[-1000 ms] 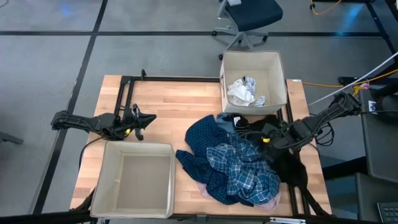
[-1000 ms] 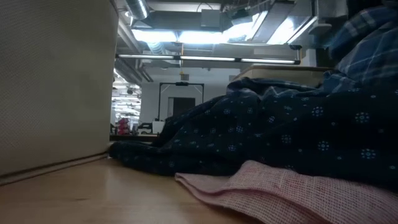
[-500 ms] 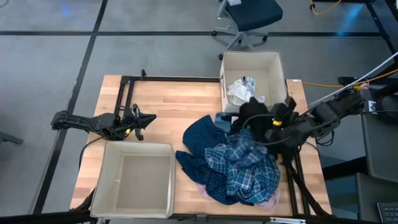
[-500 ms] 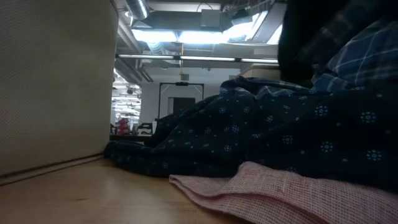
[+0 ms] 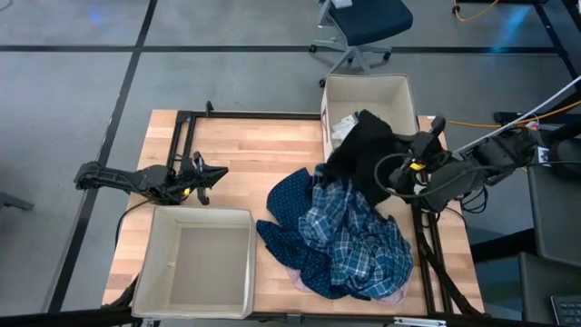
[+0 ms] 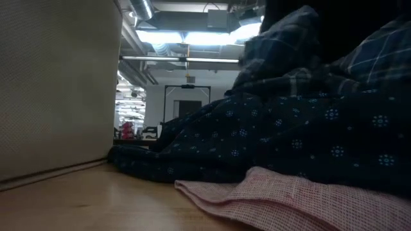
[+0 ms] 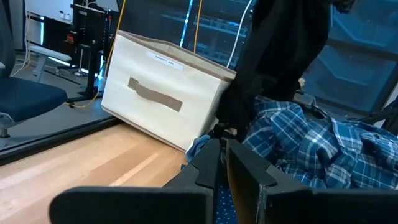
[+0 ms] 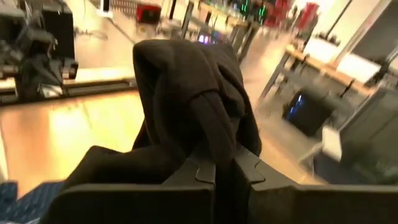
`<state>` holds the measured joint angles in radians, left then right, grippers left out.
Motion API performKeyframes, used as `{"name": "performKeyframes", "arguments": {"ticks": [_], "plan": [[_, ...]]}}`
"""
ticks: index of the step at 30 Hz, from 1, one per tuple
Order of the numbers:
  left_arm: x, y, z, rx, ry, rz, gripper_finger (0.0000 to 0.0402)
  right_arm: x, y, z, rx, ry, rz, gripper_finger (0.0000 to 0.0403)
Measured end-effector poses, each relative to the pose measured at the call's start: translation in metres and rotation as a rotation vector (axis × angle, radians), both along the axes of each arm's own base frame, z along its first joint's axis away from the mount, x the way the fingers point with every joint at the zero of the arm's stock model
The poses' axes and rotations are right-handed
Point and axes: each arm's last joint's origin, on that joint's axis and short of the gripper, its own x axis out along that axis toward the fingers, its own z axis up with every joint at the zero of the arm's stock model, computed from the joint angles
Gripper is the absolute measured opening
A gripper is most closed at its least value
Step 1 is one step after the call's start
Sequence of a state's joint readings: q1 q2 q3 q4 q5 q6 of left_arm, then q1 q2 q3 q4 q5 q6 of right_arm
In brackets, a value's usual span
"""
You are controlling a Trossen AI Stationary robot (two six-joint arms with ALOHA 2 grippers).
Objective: Sort clothes
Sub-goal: Put the black pants into top laundry organizer
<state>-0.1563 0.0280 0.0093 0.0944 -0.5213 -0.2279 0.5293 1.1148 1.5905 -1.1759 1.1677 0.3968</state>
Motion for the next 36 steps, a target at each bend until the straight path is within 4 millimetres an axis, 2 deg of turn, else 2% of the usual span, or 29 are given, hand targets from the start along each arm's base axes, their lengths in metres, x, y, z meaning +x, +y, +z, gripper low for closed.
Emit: {"name": "performKeyframes", "arguments": {"ticks": [4, 9, 20, 28, 36], "plan": [[0.000, 0.000, 0.000, 0.000, 0.000, 0.000, 0.0019, 0.009, 0.002, 0.016, -0.085, -0.033, 0.033, 0.0012], [0.000, 0.000, 0.000, 0.000, 0.000, -0.001, 0.0019, 0.020, -0.005, 0.036, -0.171, -0.090, 0.015, 0.0011], [0.000, 0.000, 0.000, -0.008, -0.002, -0.001, 0.0019, 0.027, -0.046, 0.080, -0.412, -0.204, -0.112, 0.0013], [0.000, 0.000, 0.000, -0.008, -0.002, -0.001, 0.0019, 0.022, -0.082, 0.092, -0.569, -0.183, -0.264, 0.0013], [0.000, 0.000, 0.000, -0.008, -0.002, -0.001, 0.0019, 0.008, -0.116, 0.104, -0.680, -0.269, -0.404, 0.0014]]}}
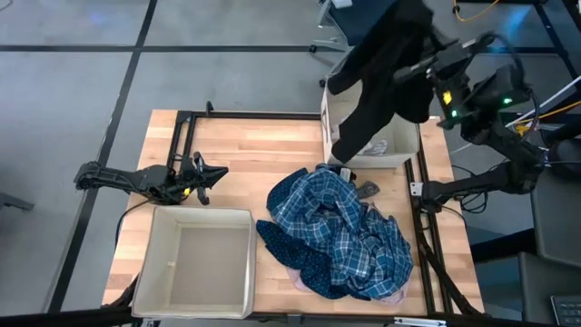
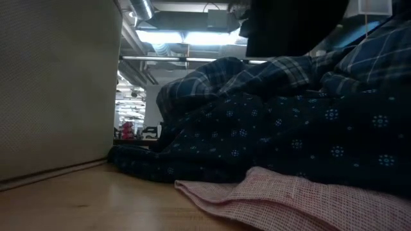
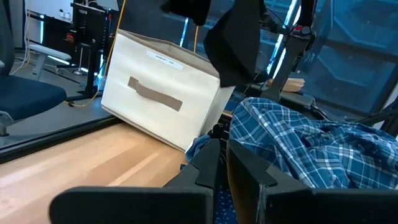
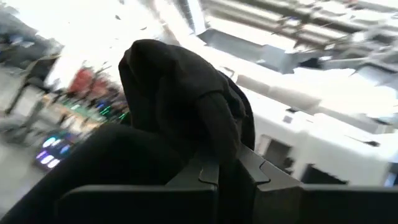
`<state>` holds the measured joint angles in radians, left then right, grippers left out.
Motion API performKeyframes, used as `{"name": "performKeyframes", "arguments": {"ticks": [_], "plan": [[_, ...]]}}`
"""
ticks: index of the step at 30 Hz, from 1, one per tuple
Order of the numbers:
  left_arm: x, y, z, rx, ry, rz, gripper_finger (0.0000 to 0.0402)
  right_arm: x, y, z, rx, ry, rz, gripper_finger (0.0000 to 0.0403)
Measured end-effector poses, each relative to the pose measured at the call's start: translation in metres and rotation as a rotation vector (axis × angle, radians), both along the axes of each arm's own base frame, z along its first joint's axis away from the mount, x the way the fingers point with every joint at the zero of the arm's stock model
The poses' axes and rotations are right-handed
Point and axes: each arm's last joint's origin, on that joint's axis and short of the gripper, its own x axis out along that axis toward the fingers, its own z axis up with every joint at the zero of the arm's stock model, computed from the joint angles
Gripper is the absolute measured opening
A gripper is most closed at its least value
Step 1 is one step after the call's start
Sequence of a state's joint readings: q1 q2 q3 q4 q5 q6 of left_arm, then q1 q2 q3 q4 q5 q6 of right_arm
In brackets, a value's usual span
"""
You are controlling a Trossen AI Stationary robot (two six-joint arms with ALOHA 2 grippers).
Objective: Sort clothes
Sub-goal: Put the black pants into top laundry organizer
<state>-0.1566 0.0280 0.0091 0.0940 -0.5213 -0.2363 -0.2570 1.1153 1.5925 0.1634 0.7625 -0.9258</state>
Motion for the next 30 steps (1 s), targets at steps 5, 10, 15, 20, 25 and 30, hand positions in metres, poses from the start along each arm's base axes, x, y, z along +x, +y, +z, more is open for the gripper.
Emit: {"name": "performKeyframes", "arguments": {"ticks": [5, 10, 15, 20, 25, 30], "plan": [[0.000, 0.000, 0.000, 0.000, 0.000, 0.000, 0.0019, -0.009, -0.015, 0.003, -0.033, -0.038, -0.073, 0.0014], [0.000, 0.000, 0.000, 0.000, 0.000, 0.012, 0.0019, -0.007, -0.029, -0.008, 0.064, 0.011, -0.097, 0.0014], [0.000, 0.000, 0.000, 0.017, 0.007, 0.015, 0.0019, 0.006, -0.047, -0.034, 0.226, 0.146, -0.113, 0.0015], [0.000, 0.000, 0.000, 0.014, 0.006, 0.014, 0.0019, 0.017, -0.065, -0.060, 0.391, 0.232, -0.076, 0.0015], [0.000, 0.000, 0.000, 0.014, 0.006, 0.014, 0.0019, 0.032, -0.081, -0.090, 0.559, 0.378, -0.065, 0.0015], [0.000, 0.000, 0.000, 0.014, 0.007, 0.014, 0.0019, 0.043, -0.099, -0.119, 0.730, 0.479, -0.084, 0.0015]]}}
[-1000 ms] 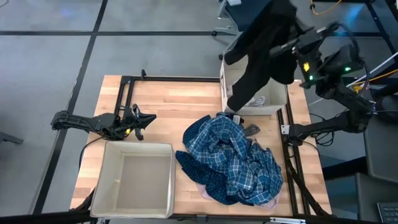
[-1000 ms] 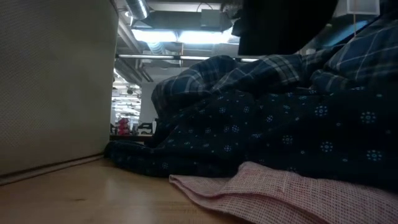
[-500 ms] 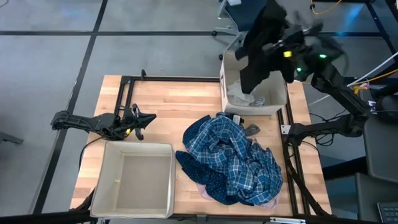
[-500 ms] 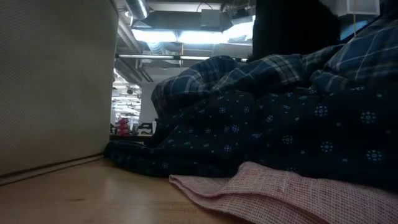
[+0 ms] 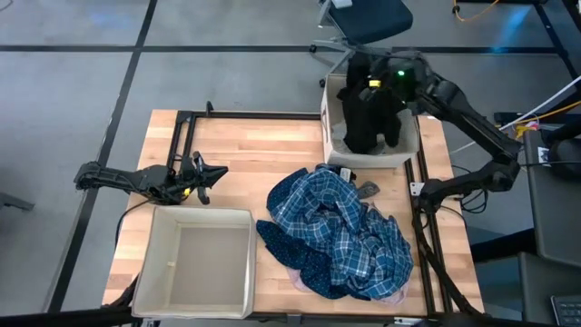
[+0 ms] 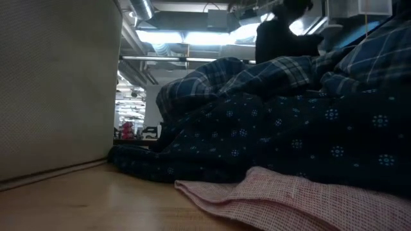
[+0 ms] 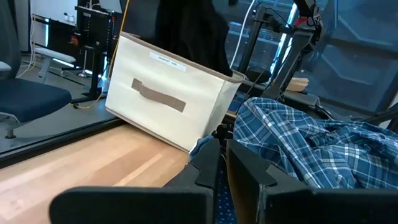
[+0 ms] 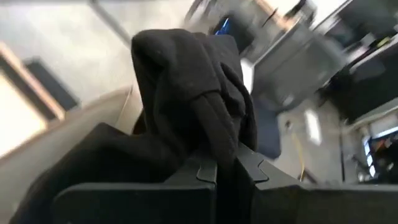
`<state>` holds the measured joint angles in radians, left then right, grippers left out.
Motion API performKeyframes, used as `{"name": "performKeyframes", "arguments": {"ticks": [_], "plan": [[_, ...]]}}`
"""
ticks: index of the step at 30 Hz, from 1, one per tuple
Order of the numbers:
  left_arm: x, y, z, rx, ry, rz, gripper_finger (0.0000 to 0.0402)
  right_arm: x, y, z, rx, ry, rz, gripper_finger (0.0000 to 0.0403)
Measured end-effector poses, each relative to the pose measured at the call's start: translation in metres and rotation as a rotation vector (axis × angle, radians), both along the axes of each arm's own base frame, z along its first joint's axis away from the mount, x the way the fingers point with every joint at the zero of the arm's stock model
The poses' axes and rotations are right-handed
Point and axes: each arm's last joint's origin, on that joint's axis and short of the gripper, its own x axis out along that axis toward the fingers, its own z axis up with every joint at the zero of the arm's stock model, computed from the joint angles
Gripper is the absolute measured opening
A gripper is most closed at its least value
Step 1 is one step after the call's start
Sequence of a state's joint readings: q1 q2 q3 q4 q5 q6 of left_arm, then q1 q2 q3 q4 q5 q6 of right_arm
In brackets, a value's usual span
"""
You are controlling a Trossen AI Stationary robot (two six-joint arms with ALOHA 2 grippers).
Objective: Sort clothes
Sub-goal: Put the black pants into top laundry organizer
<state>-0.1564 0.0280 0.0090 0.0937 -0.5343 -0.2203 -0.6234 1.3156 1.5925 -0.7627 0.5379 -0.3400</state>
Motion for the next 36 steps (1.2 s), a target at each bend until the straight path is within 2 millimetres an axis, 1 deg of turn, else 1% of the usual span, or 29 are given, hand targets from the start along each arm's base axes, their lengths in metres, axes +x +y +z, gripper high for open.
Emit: {"name": "performKeyframes", "arguments": {"ticks": [8, 13, 16, 20, 24, 30, 36], "plan": [[0.000, 0.000, 0.000, -0.005, -0.002, -0.001, 0.0019, 0.019, -0.026, -0.045, 0.249, 0.110, -0.039, 0.0015], [0.000, 0.000, 0.000, -0.007, -0.003, -0.001, 0.0019, 0.033, -0.040, -0.074, 0.341, 0.166, -0.044, 0.0015], [0.000, 0.000, 0.000, -0.007, -0.003, -0.001, 0.0019, 0.042, -0.046, -0.099, 0.409, 0.181, -0.049, 0.0015], [0.000, 0.000, 0.000, -0.007, -0.003, -0.001, 0.0019, 0.051, -0.052, -0.134, 0.475, 0.245, -0.063, 0.0015], [0.000, 0.000, 0.000, -0.007, -0.003, -0.002, 0.0019, 0.053, -0.057, -0.170, 0.565, 0.284, -0.065, 0.0015], [0.000, 0.000, 0.000, -0.007, -0.003, -0.002, 0.0019, 0.048, -0.064, -0.213, 0.653, 0.269, -0.067, 0.0015], [0.000, 0.000, 0.000, -0.007, -0.003, -0.003, 0.0019, 0.047, -0.061, -0.241, 0.622, 0.205, -0.044, 0.0015]]}}
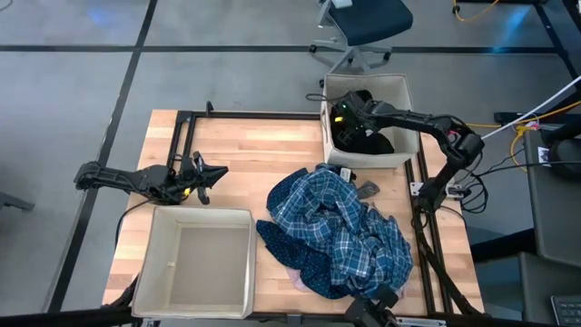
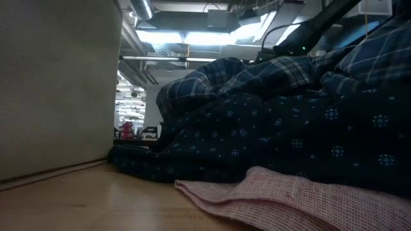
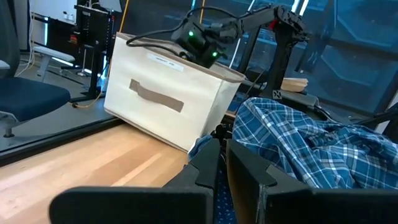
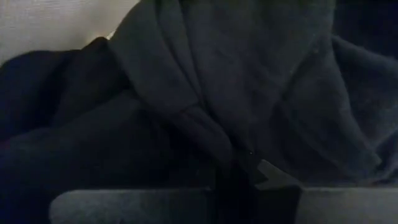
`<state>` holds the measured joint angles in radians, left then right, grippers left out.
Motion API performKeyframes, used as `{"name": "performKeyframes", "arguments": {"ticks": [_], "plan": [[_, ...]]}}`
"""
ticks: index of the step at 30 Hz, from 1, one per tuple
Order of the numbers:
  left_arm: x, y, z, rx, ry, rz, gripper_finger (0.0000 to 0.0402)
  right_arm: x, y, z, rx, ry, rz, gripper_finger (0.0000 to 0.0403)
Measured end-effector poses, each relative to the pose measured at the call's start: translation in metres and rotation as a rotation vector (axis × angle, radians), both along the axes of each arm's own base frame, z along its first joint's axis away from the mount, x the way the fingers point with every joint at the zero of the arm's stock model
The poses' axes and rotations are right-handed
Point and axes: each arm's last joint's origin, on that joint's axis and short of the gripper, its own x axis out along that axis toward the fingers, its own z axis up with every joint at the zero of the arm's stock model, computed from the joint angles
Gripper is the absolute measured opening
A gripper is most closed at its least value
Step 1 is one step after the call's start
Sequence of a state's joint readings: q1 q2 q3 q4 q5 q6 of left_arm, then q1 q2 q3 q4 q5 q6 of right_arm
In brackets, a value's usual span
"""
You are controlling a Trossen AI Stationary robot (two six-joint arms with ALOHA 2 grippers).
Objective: Sort clothes
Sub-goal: Put the black pants into top laundry organizer, then put the blue pants into the bottom laundry organizer
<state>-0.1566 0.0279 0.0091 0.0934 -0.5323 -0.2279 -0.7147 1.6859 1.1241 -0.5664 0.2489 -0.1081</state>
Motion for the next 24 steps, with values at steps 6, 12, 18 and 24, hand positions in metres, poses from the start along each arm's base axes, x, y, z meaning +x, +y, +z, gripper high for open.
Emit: {"name": "performKeyframes", "arguments": {"ticks": [6, 12, 18, 24], "plan": [[0.000, 0.000, 0.000, 0.000, -0.001, 0.001, 0.0019, -0.001, 0.001, -0.007, -0.021, -0.020, -0.013, 0.0019], [0.000, 0.000, 0.000, 0.000, -0.001, 0.000, 0.0019, 0.001, -0.002, 0.002, -0.024, -0.011, -0.032, 0.0096], [0.000, 0.000, 0.000, 0.000, 0.000, 0.000, 0.0019, 0.000, -0.001, 0.045, -0.018, 0.023, -0.030, 0.0195], [0.000, 0.000, 0.000, 0.000, 0.000, 0.001, 0.0019, -0.003, 0.017, 0.109, -0.037, -0.004, 0.008, 0.0243]]}}
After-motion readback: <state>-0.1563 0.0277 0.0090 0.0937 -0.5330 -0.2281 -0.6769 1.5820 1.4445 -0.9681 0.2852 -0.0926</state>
